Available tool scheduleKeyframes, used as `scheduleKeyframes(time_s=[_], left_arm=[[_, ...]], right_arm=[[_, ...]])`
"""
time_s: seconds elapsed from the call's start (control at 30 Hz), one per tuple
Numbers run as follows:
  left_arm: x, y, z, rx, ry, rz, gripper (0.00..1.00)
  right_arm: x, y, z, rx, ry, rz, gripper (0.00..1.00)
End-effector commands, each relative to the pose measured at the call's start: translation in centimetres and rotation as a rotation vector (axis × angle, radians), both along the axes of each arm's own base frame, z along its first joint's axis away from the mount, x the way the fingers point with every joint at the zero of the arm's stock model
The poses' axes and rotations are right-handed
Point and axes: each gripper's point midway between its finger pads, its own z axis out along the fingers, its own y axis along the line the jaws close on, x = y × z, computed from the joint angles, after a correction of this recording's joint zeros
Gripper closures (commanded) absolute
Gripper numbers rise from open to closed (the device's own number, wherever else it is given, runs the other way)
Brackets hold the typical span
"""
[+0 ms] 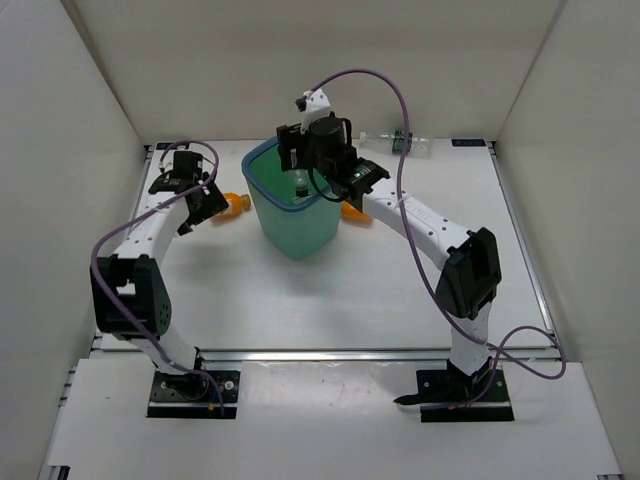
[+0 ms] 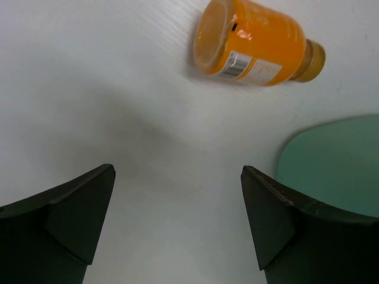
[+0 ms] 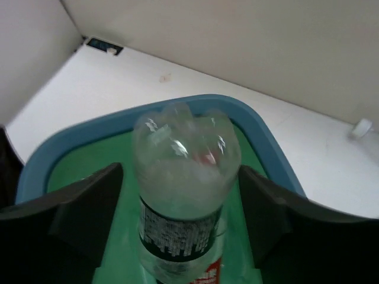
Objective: Put the plastic bottles in the bin
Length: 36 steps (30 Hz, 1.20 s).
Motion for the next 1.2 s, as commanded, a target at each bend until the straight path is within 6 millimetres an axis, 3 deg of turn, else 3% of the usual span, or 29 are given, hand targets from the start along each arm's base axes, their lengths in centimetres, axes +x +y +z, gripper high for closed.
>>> scheduleKeyframes(time_s=[0.0,0.03,0.17,0.3,0.33,0.37,0.47,0.53,0.57,0.6,0.63,0.67,0.77,0.87,1.0,1.17], left_arm=[[4.5,-1.4,1.9,-0.087,-0.123,0.008,0.01],[5.3,-1.7,2.0,-0.101,-0.144,0.008,0.02],[8.1,-1.2,2.0,-0.08,-0.179,0.029,0.01],[9.9,-0.5,0.3,-0.079,-0.142,0.042,0.01],[10.3,0.0,-0.8,-0.069,-0.117,0.048,0.01],[10.7,-0.4,-0.9,-0.066,-0.113,0.037,0.01],[13.2,-0.5,-1.8,-0.046,-0.084,-0.086,0.02],[15.3,-0.8,-1.3,-0.04,-0.096,-0.197,0.01],[16.1,-0.6,-0.9,0.001,-0.099,-0.251,0.01],[16.0,-0.7,-1.0,0.01,-0.08,-0.287,0.01],[16.7,0.7,-0.4,0.025,-0.091,-0.345,0.01],[16.9,0.4,-0.1,0.033,-0.097,-0.423,0.01],[17.0,-0.7,-0.2,0.077,-0.095,-0.602,0.01],[15.5,-1.8,-1.9,0.069,0.004,-0.726,0.02],[12.3,-2.9,-4.2,-0.054,0.066,-0.808,0.01],[11.6,-2.7,-4.7,-0.077,0.07,-0.843,0.01]], right_arm=[[-1.6,-0.6,8.0,0.096,-0.156,0.049,0.19],[-2.1,-0.5,8.4,0.088,-0.164,0.067,0.02],[-3.6,-1.0,11.6,0.079,-0.216,0.082,0.01],[-4.7,-4.5,12.8,0.077,-0.197,0.01,0.01],[-5.3,-6.0,13.9,0.097,-0.209,-0.009,0.01],[-5.0,-7.0,12.7,0.084,-0.183,-0.035,0.01],[-6.3,-10.7,12.4,0.096,-0.146,-0.096,0.01],[-7.0,-14.4,11.8,0.11,-0.098,-0.135,0.01],[-8.0,-14.8,11.9,0.148,-0.072,-0.106,0.01],[-8.1,-15.6,10.9,0.159,-0.04,-0.091,0.01],[-8.4,-16.5,9.9,0.169,-0.016,-0.095,0.01],[-9.2,-17.1,9.6,0.196,0.0,-0.088,0.01],[-10.1,-18.0,8.5,0.201,0.043,-0.08,0.0],[-10.2,-18.0,7.4,0.184,0.086,-0.065,0.01],[-10.2,-18.1,5.9,0.188,0.127,-0.065,0.01],[-9.9,-18.3,5.5,0.204,0.128,-0.05,0.01]])
